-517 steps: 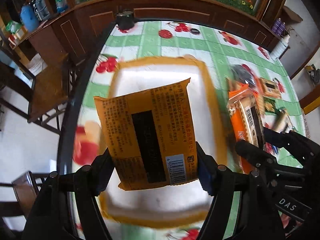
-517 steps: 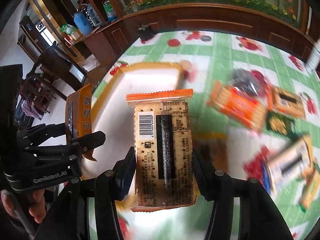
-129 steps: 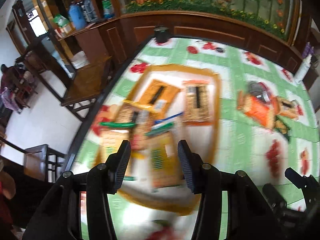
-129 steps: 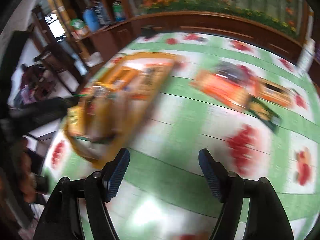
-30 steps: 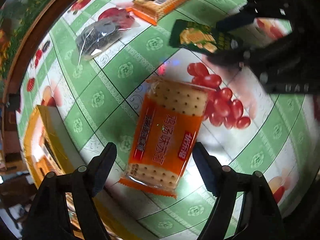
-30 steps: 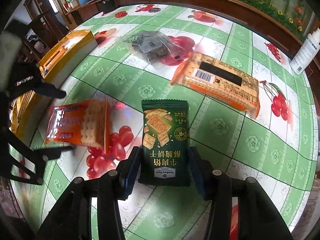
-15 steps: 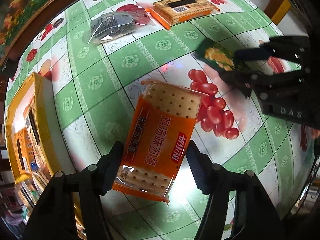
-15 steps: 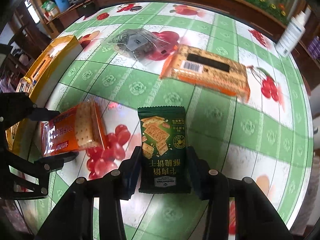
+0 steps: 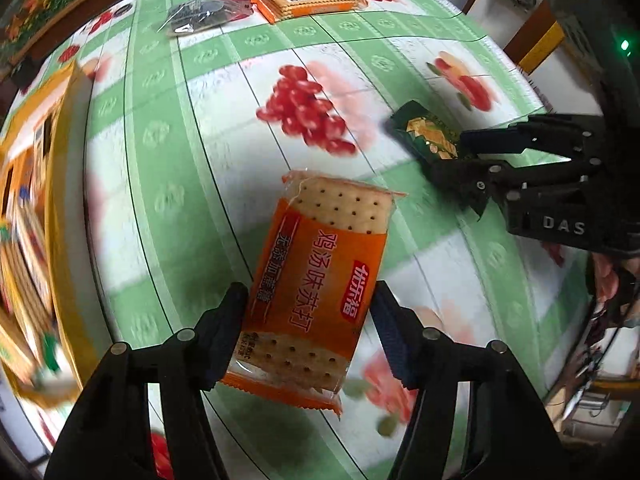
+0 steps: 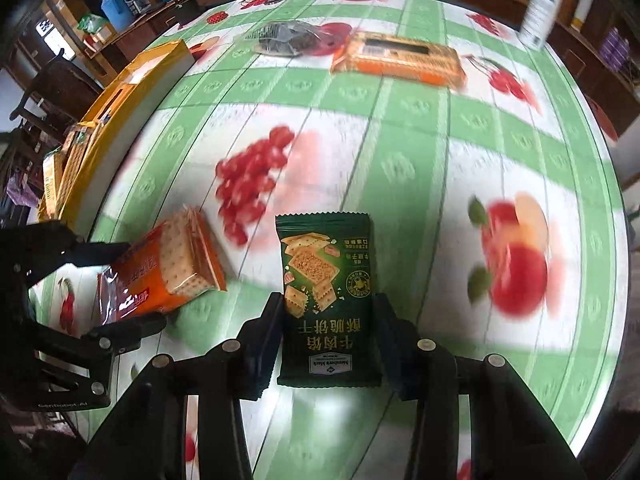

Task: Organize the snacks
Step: 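Lift both packs and carry them toward the white tray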

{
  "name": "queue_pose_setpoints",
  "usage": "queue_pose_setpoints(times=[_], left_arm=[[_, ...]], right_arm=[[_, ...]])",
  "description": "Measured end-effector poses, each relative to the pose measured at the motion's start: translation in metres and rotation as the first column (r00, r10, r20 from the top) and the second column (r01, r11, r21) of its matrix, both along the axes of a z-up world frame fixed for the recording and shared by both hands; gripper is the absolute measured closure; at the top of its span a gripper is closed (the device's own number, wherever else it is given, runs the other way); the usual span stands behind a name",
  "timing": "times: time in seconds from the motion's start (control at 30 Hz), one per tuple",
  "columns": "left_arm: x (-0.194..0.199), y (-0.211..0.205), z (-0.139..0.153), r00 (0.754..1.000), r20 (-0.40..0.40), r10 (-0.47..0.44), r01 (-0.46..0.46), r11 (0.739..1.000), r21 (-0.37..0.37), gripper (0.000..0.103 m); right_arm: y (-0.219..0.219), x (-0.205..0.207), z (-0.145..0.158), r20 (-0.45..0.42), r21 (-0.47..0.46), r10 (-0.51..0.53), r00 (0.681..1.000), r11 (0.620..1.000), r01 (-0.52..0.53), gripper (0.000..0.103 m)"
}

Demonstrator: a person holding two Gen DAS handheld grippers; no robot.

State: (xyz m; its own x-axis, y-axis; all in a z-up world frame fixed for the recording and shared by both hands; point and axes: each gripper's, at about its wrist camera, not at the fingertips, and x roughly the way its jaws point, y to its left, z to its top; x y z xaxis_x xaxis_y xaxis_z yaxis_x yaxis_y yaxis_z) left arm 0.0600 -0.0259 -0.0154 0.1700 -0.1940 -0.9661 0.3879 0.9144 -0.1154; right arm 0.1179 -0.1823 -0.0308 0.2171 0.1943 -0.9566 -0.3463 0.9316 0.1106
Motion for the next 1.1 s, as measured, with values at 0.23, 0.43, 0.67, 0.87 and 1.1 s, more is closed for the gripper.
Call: queue_pose_setpoints(times=[0.23,0.43,0.67,0.87,1.1], left_arm=[[-0.032,0.034,0.026,0.999,0.004,0.047,-0.047,0.995,-0.083,0.047],[-0.036,0.052,0.021,0.998,0.015,0.054,-0.053,0.998,-0.045,0.048],[-0.035,0.047,0.001,0.999,0.008,0.031,-0.031,1.000,-0.006,0.048],[-0.043,0.025,-0.021,0.998,0.055,-0.022,0.015,0.993,0.117,0.048],[-0.034,0.030,-0.027,0.998,0.044,0.046,-0.049,0.996,0.073,0.037]], right_arm=[[0.011,-0.029,0.023,0.008,0.015,-0.002,1.000,1.000,0.002,0.058],[0.051,-0.038,0.041,0.023,0.025,0.050,0.999,0.998,-0.050,0.058],[0.074,-0.050,0.025,-0.008,0.012,0.068,0.998,0.998,-0.068,0.058],[0.070,-0.058,0.008,-0.043,-0.010,0.048,0.998,0.999,-0.048,0.058],[0.071,-0.066,-0.007,-0.062,-0.051,0.059,0.996,0.997,-0.062,0.057]])
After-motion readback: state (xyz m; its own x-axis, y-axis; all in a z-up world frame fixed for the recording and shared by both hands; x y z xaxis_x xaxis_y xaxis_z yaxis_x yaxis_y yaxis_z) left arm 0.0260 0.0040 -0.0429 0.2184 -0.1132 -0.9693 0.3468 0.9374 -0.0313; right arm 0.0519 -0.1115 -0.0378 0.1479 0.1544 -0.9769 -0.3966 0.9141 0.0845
